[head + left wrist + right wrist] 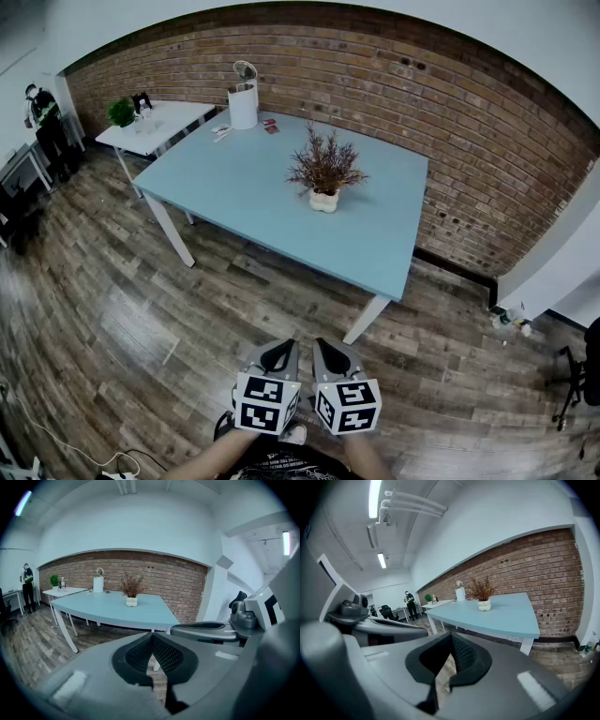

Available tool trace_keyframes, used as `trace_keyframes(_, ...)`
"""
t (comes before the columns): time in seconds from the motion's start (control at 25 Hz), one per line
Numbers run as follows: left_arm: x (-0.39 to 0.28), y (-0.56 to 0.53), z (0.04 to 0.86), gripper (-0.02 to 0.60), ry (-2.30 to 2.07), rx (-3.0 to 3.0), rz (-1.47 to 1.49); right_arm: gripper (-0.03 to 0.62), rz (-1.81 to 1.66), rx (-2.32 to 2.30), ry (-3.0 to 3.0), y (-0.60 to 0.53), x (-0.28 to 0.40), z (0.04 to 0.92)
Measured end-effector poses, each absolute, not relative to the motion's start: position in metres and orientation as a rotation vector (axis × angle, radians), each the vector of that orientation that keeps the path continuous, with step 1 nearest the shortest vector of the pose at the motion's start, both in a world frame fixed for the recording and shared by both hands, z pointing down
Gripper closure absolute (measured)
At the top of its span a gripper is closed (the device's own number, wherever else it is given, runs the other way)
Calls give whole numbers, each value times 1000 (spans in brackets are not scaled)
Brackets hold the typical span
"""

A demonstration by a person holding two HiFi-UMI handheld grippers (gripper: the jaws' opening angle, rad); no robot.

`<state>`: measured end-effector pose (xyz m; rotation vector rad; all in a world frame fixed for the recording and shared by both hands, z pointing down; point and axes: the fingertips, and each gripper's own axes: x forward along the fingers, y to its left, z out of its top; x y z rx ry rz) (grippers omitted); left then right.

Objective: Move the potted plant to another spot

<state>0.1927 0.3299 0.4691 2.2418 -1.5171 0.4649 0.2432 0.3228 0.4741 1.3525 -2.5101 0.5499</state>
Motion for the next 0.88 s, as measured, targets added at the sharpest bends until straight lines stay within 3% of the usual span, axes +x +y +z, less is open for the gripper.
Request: trace_keyframes(0.88,175,232,492,581,-1459,2226,451,588,564,1363,-2446,229,223,497)
